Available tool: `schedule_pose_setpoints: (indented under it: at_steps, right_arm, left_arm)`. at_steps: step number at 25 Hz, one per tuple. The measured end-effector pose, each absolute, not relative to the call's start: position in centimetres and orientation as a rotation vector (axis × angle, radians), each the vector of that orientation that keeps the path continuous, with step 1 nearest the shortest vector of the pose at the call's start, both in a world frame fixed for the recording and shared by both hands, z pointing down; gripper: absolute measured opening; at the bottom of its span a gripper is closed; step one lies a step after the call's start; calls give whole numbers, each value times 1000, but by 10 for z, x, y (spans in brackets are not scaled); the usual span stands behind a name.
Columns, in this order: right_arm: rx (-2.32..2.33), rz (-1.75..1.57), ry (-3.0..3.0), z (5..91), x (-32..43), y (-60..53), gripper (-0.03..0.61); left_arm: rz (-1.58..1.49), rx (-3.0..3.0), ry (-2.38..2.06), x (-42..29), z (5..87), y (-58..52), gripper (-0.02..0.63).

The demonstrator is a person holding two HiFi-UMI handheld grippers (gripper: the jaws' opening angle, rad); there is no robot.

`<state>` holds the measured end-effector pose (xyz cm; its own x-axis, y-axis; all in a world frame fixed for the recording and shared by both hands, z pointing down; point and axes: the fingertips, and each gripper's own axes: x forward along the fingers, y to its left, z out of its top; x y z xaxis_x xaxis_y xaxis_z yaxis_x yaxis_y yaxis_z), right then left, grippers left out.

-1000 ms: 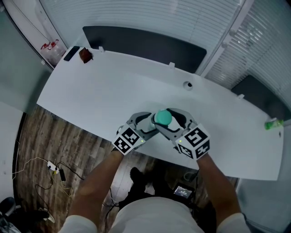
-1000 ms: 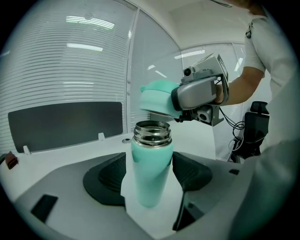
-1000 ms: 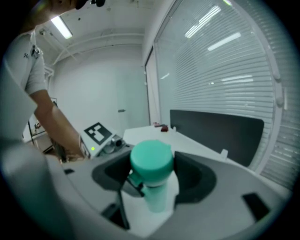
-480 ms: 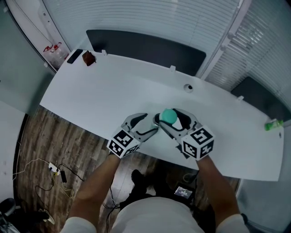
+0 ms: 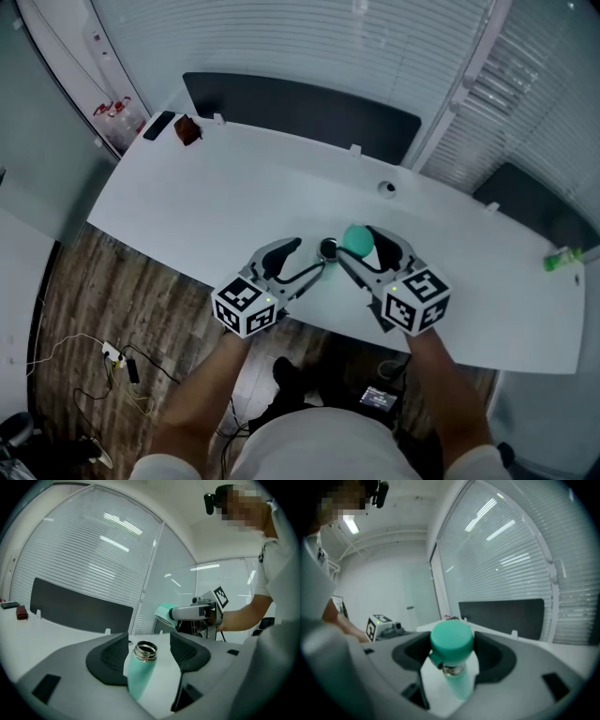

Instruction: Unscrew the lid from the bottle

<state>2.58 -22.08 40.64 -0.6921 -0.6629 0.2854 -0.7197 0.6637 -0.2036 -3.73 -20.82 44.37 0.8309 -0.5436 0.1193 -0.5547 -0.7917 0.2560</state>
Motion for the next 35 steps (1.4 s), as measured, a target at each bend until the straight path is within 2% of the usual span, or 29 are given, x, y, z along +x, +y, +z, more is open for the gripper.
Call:
schedule_pose_setpoints:
  at_steps: [3, 9, 19, 35]
  right_arm:
    - [1162, 458, -2707, 397, 30, -218, 304]
    - [1206, 439, -2737, 375, 35, -209, 304]
    - [1310, 444, -2801, 330, 53, -187, 304]
    - [1415, 580, -2859, 307, 78, -147, 304]
  left_arm:
    - [9, 2730, -836, -38, 430, -202, 249]
    - [-83, 2735, -853, -41, 400, -190, 193]
    - [-318, 2674, -895, -57, 343, -172, 189]
    - [-525, 2564, -833, -73, 312, -130, 175]
